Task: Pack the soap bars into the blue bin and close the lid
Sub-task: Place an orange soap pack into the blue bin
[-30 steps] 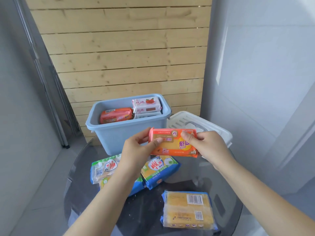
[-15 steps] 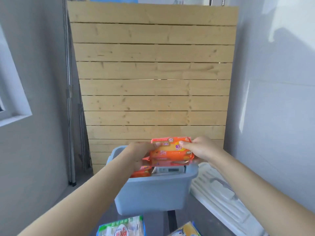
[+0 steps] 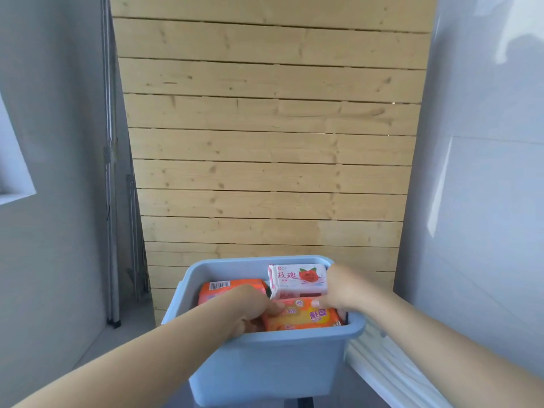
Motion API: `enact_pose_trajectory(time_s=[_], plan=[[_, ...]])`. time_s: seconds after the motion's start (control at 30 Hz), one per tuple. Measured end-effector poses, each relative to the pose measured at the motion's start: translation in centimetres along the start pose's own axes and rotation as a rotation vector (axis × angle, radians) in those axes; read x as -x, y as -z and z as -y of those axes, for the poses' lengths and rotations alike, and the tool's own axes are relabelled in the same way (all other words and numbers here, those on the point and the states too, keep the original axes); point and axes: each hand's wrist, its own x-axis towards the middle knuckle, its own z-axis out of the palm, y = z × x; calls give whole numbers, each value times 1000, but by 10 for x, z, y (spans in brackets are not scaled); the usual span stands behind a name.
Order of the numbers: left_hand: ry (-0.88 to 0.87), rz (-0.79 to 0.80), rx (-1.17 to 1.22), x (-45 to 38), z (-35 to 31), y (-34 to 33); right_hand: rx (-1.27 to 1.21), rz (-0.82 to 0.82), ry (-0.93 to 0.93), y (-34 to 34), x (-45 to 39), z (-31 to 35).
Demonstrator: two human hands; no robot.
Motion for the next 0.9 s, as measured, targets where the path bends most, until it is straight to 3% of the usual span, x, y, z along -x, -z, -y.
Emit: enact_pose_trajectory(time_s=[0.07, 0.2, 0.33, 0.7, 0.8, 0.9], plan=[[-28, -49, -119, -4, -1, 2, -10, -51, -11, 2, -3, -2], [-110, -221, -576, 0, 0, 6, -33, -209, 51, -1, 2, -5], [-224, -212, -688, 1, -8, -10, -178, -192, 136, -8, 6, -14], [-372, -263, -706, 4, -1, -12, -422, -305, 140, -32, 1, -25], [-407, -340, -773, 19, 0, -11, -443, -382, 147, -34, 15, -25], [-512, -432, -693, 41, 4, -12, -436, -450, 165, -33, 36, -25]])
